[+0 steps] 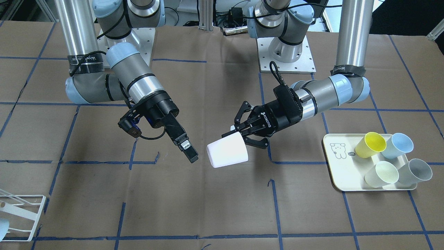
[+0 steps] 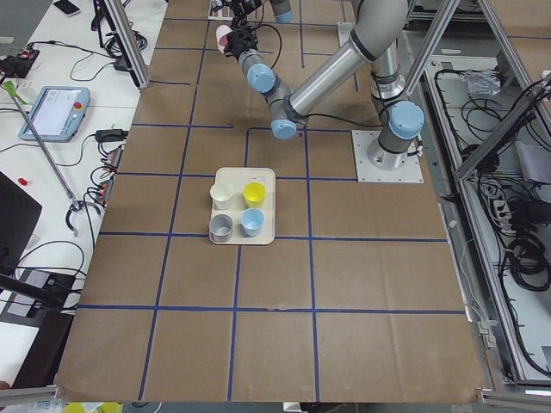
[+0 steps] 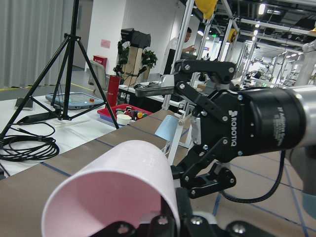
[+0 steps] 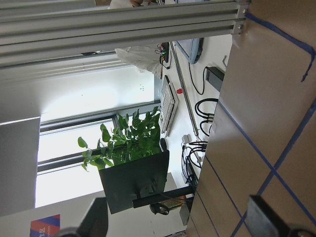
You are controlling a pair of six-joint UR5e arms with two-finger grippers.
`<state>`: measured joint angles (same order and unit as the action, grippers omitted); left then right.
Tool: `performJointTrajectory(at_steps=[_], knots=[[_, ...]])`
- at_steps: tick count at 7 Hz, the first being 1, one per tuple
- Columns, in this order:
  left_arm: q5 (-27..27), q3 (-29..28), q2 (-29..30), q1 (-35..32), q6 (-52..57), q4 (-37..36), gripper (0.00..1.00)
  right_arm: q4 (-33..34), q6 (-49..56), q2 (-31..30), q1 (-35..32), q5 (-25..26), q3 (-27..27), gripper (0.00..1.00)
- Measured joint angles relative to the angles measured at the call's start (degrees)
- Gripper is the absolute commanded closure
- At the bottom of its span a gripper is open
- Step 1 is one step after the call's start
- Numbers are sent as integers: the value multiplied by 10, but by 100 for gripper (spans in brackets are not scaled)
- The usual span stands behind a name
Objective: Transfer IKEA cup to right arm and place on rack
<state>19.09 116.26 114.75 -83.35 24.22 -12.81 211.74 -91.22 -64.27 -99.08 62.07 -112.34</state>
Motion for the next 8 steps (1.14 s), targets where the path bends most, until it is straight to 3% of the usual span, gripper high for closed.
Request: performJointTrajectory(at_steps=[2, 8], knots=[[32, -1, -1, -14, 0, -2, 100, 0, 2, 2, -9, 1, 0, 0], [22, 1, -4, -17, -2, -4, 100, -2, 7, 7, 23, -16, -1, 0]])
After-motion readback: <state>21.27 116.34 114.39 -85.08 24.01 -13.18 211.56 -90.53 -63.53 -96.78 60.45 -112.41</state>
